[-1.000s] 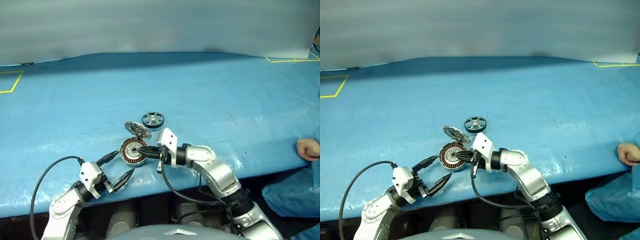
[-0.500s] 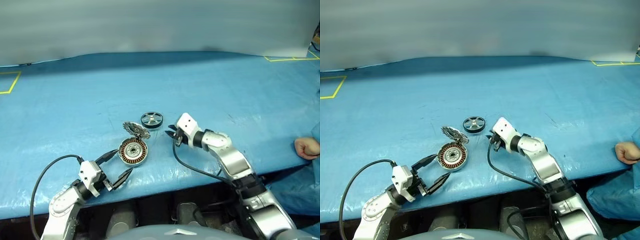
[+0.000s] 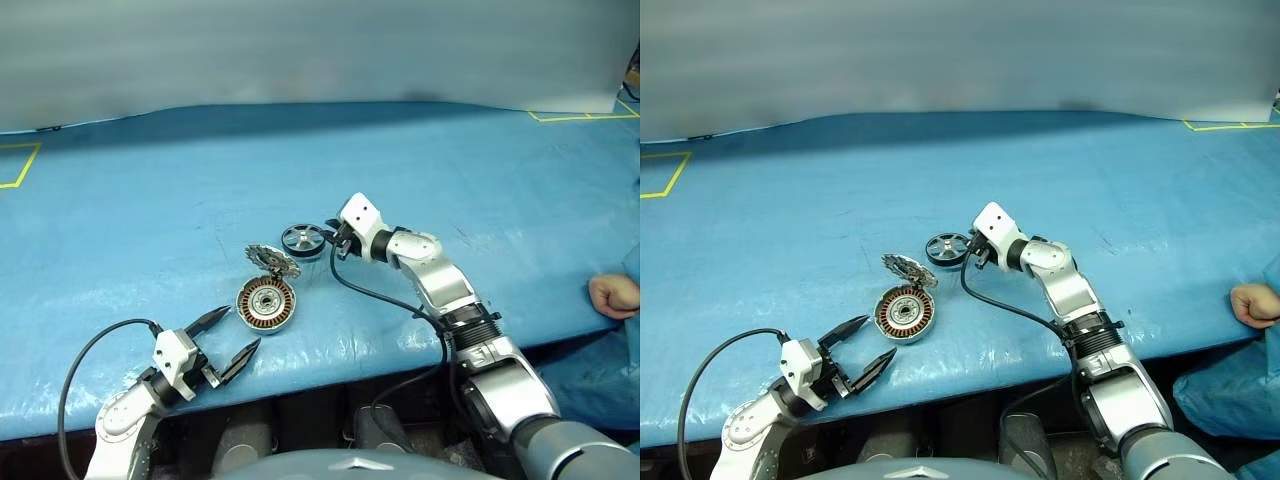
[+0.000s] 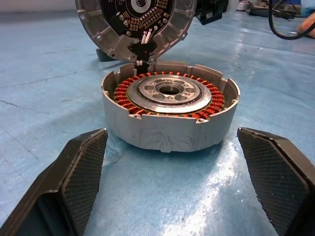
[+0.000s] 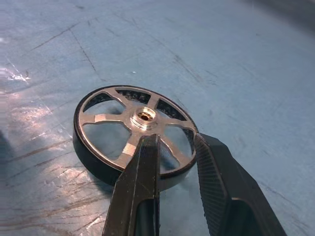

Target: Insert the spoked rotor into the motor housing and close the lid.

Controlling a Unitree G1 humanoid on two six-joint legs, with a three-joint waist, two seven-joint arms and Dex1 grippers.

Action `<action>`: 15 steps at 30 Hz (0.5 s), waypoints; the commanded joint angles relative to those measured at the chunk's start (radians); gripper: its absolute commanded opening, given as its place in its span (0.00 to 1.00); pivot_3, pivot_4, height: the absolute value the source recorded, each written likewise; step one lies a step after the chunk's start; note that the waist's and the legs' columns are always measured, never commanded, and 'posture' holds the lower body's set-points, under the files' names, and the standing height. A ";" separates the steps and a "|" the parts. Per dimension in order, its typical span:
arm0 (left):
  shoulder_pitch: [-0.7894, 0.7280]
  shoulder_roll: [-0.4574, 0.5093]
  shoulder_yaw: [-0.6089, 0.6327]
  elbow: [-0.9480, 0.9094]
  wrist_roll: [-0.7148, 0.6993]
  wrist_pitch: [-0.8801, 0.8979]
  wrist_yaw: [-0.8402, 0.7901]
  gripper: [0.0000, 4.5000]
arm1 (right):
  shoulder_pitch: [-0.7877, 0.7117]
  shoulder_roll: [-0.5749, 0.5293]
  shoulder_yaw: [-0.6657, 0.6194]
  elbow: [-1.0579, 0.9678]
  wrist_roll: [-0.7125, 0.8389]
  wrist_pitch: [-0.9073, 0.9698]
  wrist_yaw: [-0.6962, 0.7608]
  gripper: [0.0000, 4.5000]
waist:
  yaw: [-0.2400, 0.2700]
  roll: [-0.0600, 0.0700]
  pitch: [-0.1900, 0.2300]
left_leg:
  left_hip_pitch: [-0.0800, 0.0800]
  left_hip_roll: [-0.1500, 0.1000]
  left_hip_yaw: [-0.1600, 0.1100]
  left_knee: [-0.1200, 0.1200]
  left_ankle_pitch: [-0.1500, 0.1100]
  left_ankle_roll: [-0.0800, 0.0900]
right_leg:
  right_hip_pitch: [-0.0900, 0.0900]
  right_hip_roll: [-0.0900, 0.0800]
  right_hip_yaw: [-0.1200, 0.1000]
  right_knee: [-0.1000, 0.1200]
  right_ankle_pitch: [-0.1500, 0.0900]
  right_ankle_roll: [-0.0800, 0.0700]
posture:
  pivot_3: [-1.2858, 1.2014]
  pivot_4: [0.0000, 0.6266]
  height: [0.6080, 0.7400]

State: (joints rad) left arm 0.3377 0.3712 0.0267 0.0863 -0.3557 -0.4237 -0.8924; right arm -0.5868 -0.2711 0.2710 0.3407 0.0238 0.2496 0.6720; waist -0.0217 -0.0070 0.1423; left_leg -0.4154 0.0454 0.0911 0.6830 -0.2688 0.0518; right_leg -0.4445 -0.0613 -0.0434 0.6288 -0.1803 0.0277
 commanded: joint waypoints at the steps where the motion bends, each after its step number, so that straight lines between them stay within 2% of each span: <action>1: 0.004 -0.005 0.014 0.024 -0.004 -0.029 -0.003 1.00 | -0.008 0.010 -0.005 -0.034 0.012 -0.015 0.029 0.25 | 0.000 0.000 0.000 | 0.000 0.000 0.000 0.000 0.000 0.000 | 0.000 0.000 0.000 0.000 0.000 0.000 | 0.52 0.24 1.00; 15: 0.008 -0.009 0.011 0.030 0.007 -0.033 0.013 1.00 | 0.045 0.032 0.025 -0.049 -0.008 0.009 0.040 0.25 | -0.001 0.000 0.000 | 0.002 0.000 0.000 0.000 0.000 -0.001 | 0.001 0.000 0.000 0.001 0.000 0.000 | 0.52 0.24 1.00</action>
State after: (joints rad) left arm 0.3376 0.3643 0.0291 0.1115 -0.3544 -0.4505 -0.8905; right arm -0.5434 -0.2434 0.2978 0.3297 0.0148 0.2529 0.7135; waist -0.0228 -0.0066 0.1422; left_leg -0.4136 0.0457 0.0911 0.6830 -0.2684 0.0512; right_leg -0.4439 -0.0614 -0.0432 0.6298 -0.1802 0.0275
